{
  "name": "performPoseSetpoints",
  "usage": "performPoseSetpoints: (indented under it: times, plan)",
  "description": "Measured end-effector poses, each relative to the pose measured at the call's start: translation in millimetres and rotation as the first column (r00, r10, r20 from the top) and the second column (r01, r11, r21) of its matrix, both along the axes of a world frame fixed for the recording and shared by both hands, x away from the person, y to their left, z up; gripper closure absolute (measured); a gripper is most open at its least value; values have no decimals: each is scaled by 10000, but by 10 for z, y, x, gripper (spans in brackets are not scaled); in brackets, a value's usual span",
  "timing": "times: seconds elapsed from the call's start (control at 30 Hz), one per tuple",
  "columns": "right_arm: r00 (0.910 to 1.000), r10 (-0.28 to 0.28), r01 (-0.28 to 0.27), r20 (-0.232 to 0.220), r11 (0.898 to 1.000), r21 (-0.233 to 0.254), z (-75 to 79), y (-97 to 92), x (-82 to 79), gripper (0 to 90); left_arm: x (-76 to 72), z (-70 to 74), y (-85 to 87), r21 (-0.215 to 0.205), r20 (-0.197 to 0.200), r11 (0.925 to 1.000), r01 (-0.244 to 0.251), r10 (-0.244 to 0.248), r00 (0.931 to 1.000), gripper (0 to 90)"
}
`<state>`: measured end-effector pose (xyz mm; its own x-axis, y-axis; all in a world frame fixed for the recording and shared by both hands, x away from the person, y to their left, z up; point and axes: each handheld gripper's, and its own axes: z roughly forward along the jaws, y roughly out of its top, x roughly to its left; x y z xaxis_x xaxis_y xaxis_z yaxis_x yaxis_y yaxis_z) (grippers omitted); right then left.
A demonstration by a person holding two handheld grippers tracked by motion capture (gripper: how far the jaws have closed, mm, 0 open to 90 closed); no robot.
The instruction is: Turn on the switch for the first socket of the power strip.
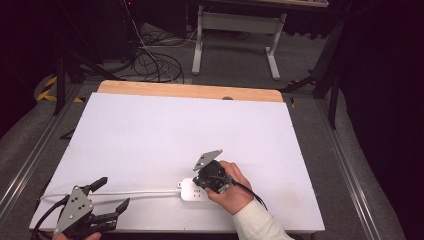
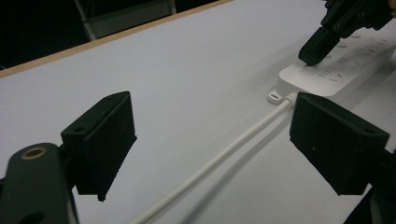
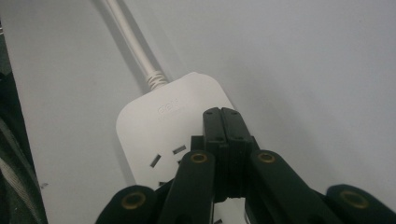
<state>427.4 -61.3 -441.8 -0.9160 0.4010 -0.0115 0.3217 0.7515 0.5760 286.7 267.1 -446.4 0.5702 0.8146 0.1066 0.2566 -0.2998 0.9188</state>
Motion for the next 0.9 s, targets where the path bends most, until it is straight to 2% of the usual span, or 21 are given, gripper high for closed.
performPoseSetpoints:
  times: [0.4, 0.9]
  plan:
    - [9996, -136, 140, -236, 9998, 164, -18, -17, 15, 900, 4, 2, 3, 75, 34, 10000, 22, -23, 10000, 149]
    - [9996, -236, 236, -135, 9997, 33, -29, 1, -7, 900, 5, 2, 0, 77, 35, 10000, 9, -9, 10000, 150]
